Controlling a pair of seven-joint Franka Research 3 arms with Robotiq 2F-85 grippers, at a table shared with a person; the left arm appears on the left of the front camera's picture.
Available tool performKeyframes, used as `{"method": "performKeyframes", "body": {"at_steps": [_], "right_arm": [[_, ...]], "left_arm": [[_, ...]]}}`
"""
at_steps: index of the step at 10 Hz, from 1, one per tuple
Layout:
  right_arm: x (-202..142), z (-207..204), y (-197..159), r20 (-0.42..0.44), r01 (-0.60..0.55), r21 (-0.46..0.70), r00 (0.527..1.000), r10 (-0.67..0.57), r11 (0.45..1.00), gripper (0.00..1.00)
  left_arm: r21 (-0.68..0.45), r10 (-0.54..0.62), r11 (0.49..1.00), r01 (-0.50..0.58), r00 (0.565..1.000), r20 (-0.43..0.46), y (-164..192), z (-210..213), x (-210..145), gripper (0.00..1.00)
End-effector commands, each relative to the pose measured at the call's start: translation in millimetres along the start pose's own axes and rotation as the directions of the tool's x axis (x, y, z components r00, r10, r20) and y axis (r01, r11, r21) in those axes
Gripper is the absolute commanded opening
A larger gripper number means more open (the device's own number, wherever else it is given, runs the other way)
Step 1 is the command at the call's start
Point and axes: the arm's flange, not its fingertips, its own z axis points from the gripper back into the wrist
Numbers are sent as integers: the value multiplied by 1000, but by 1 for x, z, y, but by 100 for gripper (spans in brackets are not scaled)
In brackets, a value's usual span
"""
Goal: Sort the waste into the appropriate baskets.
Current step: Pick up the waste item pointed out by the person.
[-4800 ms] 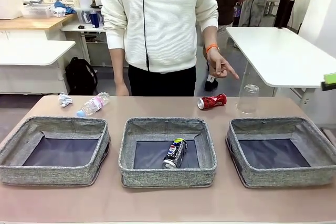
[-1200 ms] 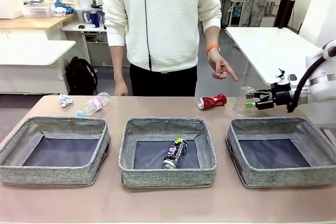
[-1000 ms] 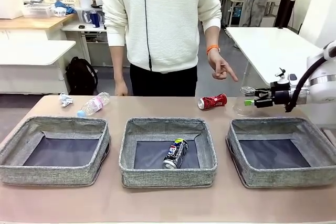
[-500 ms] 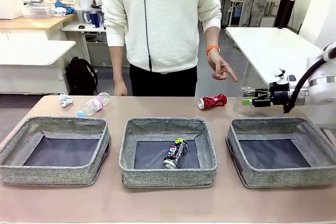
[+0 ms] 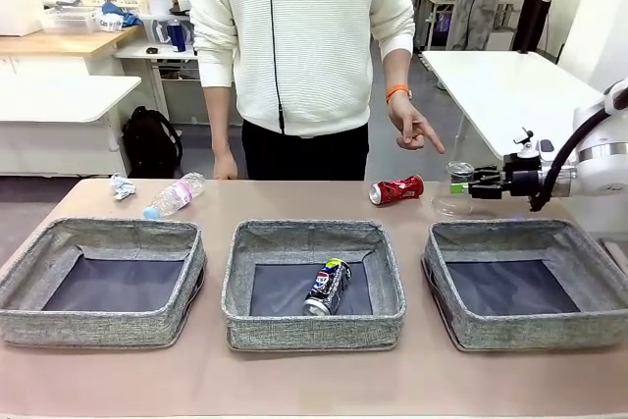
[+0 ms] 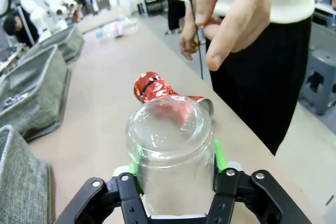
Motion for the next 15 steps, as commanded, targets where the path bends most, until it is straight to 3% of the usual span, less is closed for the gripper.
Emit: {"method": "performKeyframes", "body": {"at_steps": [1,2,3,4,5,7,8,10,11,12,13,14,15], "right_arm": [[1,0,-2,-11,-17,-5,1000,17,1000,35],[1,2,-2,-16,-17,-7,1000,17,1000,0],[1,4,-3,-20,-19,-16,1000,19,1000,15],[1,9,-5,-25,-22,-29,999,22,999,0],[5,22,-10,-31,-4,-38,1000,2,999,9],[24,58,-9,-44,12,-63,999,-15,998,9],[45,74,2,-51,25,-31,998,-27,999,9],[121,110,41,-221,54,-76,973,-69,996,9],[159,115,64,-375,146,-120,909,-182,982,9],[192,110,85,-499,98,-182,848,-178,978,9],[213,99,102,-630,86,-255,740,-234,963,9],[221,86,108,-701,60,-291,665,-256,955,9],[211,70,102,-710,36,-183,686,-157,982,9]], "left_arm": [[-17,-21,1000,21,1000,0,0,1,-1,100],[-17,-21,1000,21,1000,0,0,1,-1,100],[-17,-21,1000,21,1000,0,0,1,-1,100],[-17,-21,1000,21,1000,0,0,1,-1,100],[-17,-21,1000,21,1000,0,0,1,-1,100],[-17,-21,1000,21,1000,0,0,1,-1,100],[-17,-21,1000,21,1000,0,0,1,-1,100],[-17,-21,1000,21,1000,0,0,1,-1,100],[-17,-21,1000,21,1000,0,0,1,-1,100],[-17,-21,1000,21,1000,0,0,1,-1,100],[-17,-21,1000,21,1000,0,0,1,-1,100],[-17,-21,1000,21,1000,0,0,1,-1,100],[-17,-21,1000,21,1000,0,0,1,-1,100]]}}
